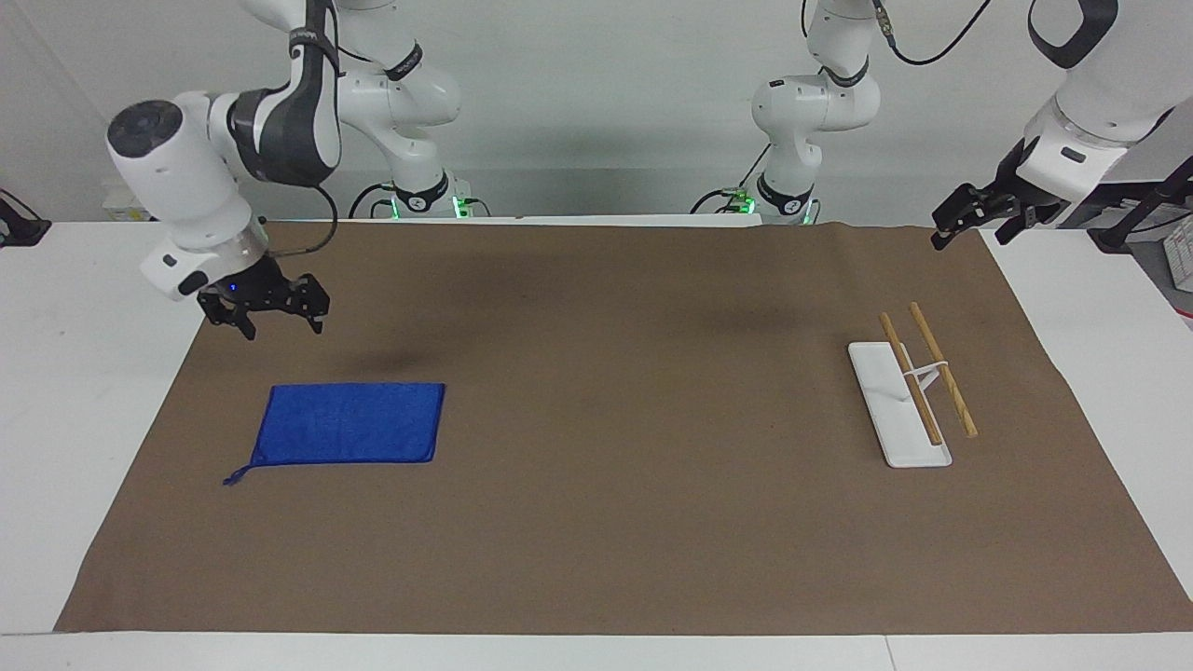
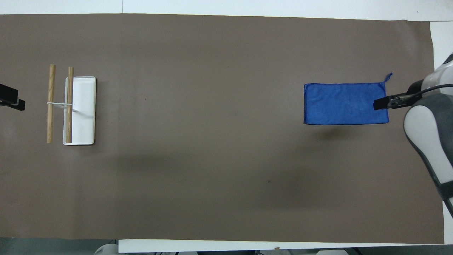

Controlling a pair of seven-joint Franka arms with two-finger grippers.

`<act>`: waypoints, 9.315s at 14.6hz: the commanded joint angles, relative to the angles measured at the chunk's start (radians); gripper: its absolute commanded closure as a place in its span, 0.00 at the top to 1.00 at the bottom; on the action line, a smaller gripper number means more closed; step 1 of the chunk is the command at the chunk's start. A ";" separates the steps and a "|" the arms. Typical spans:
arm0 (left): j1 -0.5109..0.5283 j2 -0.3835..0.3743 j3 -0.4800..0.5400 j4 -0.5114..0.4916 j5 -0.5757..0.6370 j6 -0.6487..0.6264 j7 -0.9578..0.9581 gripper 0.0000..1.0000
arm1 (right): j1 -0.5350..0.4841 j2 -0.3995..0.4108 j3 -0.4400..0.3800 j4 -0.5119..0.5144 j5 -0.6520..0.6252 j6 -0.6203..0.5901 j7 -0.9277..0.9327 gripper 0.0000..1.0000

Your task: Right arm passes towel to left arm to hang

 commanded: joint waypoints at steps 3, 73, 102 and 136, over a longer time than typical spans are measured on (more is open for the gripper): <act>0.004 -0.022 -0.002 -0.024 0.006 0.017 -0.001 1.00 | -0.026 0.143 0.004 -0.048 0.077 0.206 -0.124 1.00; -0.381 -0.019 -0.019 -0.458 -0.256 0.709 -1.831 0.02 | 0.127 0.219 0.664 0.342 0.785 0.342 1.683 0.00; 0.039 0.021 -0.007 -0.409 -0.221 0.756 -0.939 0.00 | 0.116 -0.059 -0.041 0.244 0.028 -0.315 0.165 1.00; 0.070 -0.002 -0.019 -0.132 0.026 0.210 -0.371 1.00 | 0.113 -0.091 -0.083 0.315 0.018 -0.453 0.140 1.00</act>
